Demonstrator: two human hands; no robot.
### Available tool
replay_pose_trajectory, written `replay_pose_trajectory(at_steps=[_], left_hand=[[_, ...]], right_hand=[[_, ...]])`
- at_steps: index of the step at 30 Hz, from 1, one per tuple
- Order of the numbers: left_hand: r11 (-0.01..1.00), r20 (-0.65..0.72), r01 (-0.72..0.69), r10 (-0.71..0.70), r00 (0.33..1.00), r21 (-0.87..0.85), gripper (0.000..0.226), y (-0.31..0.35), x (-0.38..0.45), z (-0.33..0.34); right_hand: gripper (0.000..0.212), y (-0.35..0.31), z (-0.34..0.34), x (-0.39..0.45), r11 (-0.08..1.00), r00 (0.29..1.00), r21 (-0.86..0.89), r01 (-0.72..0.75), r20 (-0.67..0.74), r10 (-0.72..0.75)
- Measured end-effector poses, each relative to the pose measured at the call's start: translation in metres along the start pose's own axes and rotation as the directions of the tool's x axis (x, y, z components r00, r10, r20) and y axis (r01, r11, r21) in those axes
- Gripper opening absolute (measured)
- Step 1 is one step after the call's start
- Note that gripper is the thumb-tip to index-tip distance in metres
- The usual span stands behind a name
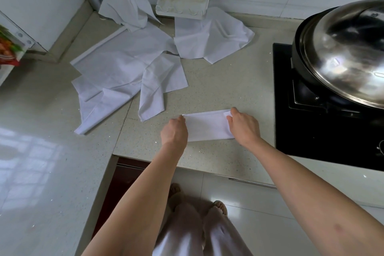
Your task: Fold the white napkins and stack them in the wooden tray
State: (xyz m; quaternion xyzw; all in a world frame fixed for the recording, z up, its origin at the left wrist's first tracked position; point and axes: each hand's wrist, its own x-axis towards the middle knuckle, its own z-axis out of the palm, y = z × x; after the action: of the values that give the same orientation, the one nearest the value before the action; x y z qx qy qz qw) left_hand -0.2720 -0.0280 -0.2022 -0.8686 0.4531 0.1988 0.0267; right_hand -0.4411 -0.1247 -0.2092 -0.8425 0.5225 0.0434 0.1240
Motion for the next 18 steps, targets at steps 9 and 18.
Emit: replay_pose_trajectory(at_steps=[9, 18], left_hand=[[0.99, -0.004, -0.041, 0.042, 0.999, 0.134, 0.03, 0.005, 0.005, -0.001], [0.975, 0.033, -0.057, 0.051, 0.998, 0.213, 0.022, 0.017, 0.008, -0.001]], right_hand=[[0.024, -0.009, -0.003, 0.007, 0.996, 1.0, -0.084, -0.022, 0.016, 0.023], [0.029, -0.011, -0.004, 0.01, 0.996, 0.998, -0.054, -0.066, 0.021, 0.067]])
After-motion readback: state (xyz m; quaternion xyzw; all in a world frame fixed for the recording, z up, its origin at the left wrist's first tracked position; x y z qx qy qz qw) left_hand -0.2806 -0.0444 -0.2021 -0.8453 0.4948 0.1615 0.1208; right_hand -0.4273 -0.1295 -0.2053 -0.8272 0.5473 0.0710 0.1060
